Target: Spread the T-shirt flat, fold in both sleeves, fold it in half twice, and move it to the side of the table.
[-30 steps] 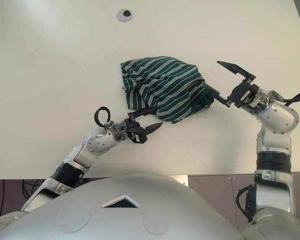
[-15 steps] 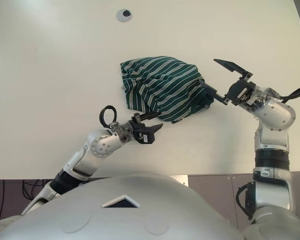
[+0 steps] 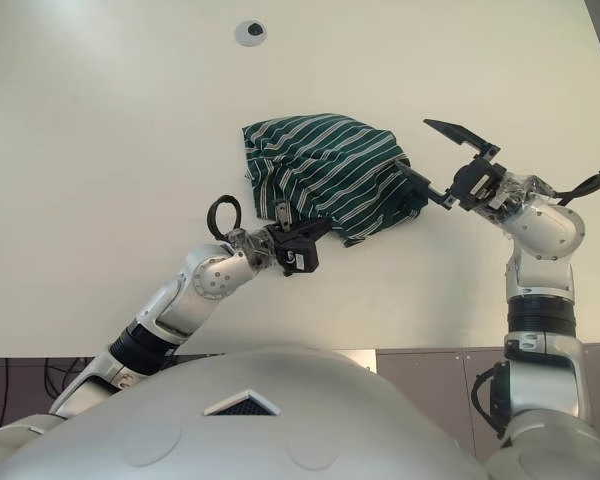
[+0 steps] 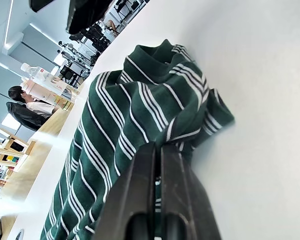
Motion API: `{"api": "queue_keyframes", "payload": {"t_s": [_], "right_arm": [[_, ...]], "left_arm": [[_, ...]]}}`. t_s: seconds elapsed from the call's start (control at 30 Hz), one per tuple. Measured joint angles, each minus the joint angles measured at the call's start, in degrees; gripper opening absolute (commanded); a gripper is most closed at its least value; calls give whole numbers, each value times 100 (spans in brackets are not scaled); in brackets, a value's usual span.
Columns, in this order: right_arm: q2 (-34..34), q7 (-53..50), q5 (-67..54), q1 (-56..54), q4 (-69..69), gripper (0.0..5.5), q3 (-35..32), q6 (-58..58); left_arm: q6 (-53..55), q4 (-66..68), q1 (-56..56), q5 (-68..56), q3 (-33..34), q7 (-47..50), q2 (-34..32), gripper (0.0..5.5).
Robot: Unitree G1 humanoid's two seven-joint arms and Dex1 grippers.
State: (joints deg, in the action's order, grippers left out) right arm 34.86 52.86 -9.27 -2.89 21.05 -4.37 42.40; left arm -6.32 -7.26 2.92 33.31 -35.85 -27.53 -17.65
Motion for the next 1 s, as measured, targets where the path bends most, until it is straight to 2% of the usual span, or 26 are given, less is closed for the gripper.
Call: {"api": "queue_keyframes", "payload": {"t_s": [0.3, 0.43, 0.67, 0.9, 1.0], "right_arm": [[0, -68, 24, -12, 45, 307, 7, 1], [-3, -115, 34, -25, 99, 307, 13, 9], [-41, -302, -1, -103, 180, 307, 33, -22], [-76, 411, -1927, 99, -919, 307, -4, -1331], [-68, 721, -2223, 471, -1378, 307, 93, -1857]], "left_arm": [[-12, -170, 237, -453, 39, -7, -44, 2], [219, -597, 506, -1065, 321, -328, -223, 2], [616, -2020, 421, -2219, 1671, -510, -525, 2], [969, -2391, 88, -3141, 2707, -544, -676, 2], [1293, -2441, -127, -3754, 3143, -522, -648, 2]]}}
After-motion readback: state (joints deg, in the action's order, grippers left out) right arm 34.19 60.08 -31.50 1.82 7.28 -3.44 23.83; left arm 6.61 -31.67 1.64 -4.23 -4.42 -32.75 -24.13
